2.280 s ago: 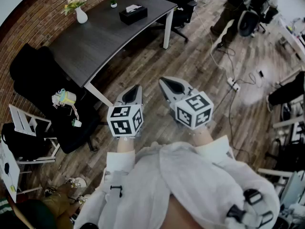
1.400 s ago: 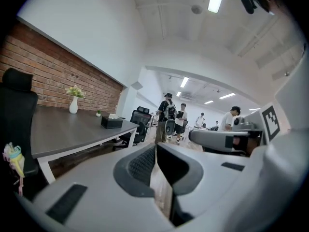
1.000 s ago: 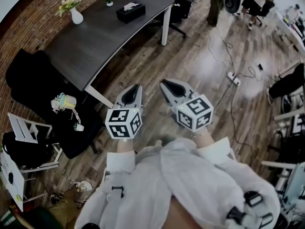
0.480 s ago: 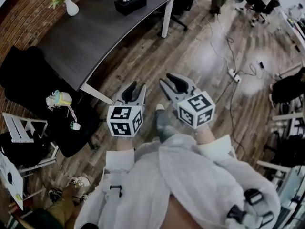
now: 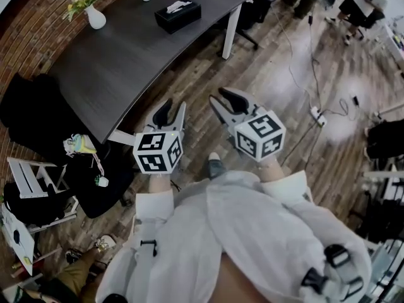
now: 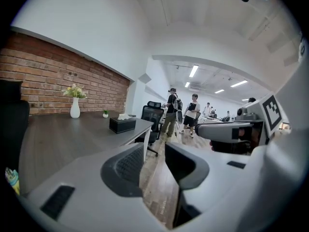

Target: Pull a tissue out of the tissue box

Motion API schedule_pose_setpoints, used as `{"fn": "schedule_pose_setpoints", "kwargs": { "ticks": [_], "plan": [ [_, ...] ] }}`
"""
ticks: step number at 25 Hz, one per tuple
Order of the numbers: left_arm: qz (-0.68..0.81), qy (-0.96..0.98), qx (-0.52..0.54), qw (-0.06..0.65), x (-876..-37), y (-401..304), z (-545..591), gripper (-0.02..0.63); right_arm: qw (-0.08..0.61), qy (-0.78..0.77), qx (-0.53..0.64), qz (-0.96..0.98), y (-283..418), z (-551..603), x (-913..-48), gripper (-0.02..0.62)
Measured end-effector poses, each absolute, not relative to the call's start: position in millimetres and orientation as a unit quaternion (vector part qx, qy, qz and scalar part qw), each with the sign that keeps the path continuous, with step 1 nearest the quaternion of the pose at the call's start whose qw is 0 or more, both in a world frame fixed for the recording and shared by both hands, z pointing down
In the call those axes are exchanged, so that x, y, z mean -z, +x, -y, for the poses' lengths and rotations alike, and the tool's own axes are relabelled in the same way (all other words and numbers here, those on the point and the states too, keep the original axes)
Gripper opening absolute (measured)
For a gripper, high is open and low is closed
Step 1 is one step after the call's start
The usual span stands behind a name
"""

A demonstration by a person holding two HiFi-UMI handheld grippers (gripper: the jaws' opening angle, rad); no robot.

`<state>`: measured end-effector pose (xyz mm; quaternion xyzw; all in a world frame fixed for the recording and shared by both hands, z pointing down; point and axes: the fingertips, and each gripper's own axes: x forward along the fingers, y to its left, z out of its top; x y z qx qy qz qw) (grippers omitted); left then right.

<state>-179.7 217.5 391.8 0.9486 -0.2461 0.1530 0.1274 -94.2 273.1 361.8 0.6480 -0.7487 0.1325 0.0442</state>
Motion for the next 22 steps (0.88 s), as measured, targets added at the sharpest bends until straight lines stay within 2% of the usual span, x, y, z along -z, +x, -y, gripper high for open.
{"fn": "schedule_pose_setpoints", "kwargs": {
  "ticks": [9, 15, 22],
  "plan": [
    [0.251, 0.949, -0.15, 0.121, -382, -102, -164, 0.118, 0.039, 0.63, -0.118, 0.767, -21, -210, -349, 0.101],
    [0.245, 0.947, -0.173, 0.119, -393, -79, -150, 0.118, 0.022, 0.655, -0.122, 0.745, 32, -192, -350, 0.101],
    [0.23, 0.947, -0.188, 0.125, -407, -53, -122, 0.118, 0.019, 0.669, -0.139, 0.73, 61, -174, -368, 0.101]
  ]
}}
